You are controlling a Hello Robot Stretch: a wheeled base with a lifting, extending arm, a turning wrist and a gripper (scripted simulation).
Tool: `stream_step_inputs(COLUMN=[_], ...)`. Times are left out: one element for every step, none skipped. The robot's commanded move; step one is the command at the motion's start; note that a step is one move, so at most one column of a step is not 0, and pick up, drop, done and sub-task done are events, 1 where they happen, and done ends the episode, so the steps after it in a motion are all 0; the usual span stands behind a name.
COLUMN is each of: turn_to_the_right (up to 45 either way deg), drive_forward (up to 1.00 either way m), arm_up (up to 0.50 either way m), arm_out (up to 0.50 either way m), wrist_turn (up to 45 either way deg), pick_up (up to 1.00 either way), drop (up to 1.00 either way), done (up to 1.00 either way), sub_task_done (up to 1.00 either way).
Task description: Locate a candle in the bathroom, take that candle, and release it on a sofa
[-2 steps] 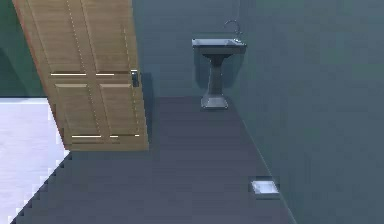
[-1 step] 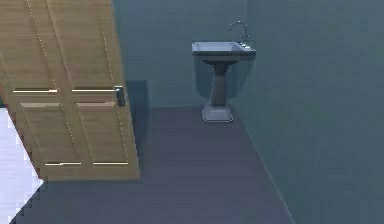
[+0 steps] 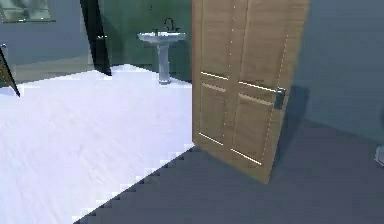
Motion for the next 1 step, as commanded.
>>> stream_step_inputs(turn_to_the_right=[-33.0], drive_forward=[0.0], arm_up=[0.0], arm_out=[0.0], wrist_turn=[0.0], pick_up=[0.0], drop=[0.0], done=[0.0], sub_task_done=[0.0])
